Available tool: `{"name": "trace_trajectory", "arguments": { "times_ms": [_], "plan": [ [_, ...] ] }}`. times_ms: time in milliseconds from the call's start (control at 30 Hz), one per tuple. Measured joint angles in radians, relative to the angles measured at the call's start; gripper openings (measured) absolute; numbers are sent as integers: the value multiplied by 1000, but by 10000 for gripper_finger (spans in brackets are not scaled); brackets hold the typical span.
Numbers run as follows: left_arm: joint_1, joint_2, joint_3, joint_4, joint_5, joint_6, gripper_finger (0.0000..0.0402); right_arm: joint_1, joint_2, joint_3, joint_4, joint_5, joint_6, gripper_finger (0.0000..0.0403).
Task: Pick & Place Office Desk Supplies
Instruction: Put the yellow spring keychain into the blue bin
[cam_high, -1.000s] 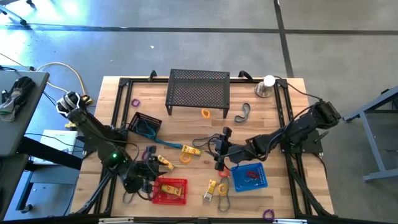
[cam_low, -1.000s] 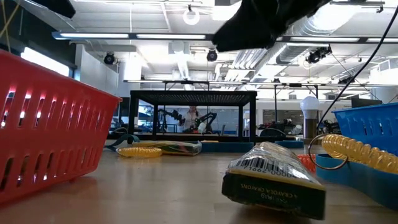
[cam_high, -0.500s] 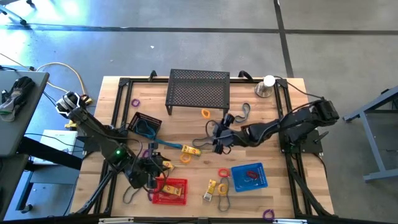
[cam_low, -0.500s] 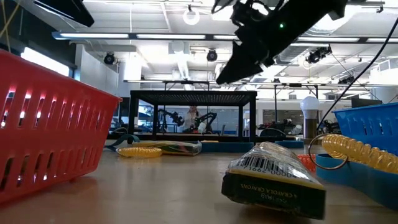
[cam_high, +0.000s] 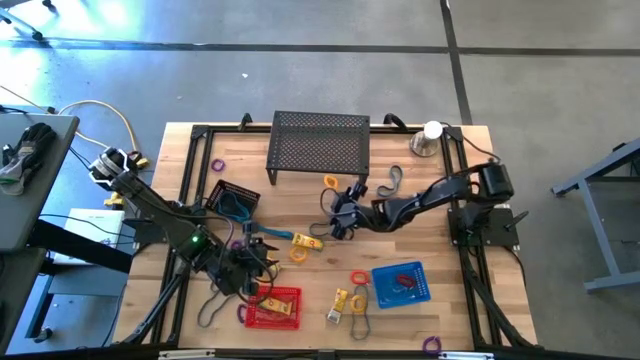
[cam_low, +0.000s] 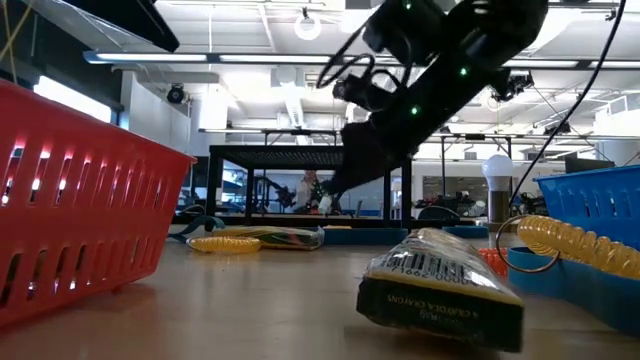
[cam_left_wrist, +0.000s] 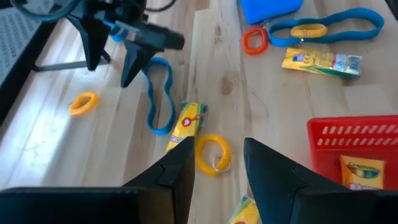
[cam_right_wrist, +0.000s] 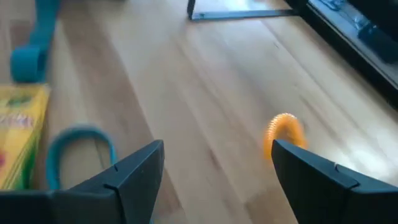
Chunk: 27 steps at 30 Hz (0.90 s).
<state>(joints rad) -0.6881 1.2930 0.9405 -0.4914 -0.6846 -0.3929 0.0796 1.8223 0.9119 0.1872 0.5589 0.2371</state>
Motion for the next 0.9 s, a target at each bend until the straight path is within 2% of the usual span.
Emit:
{"name": "trace_trajectory", "arguments": {
  "times_ms": [300,900],
  "plan": [
    [-1,0,0,-23,2,49,132,-24,98,1,30,119,72,285],
    [-9,1,0,-25,25,34,132,-134,134,0,64,101,100,285]
  ]
}}
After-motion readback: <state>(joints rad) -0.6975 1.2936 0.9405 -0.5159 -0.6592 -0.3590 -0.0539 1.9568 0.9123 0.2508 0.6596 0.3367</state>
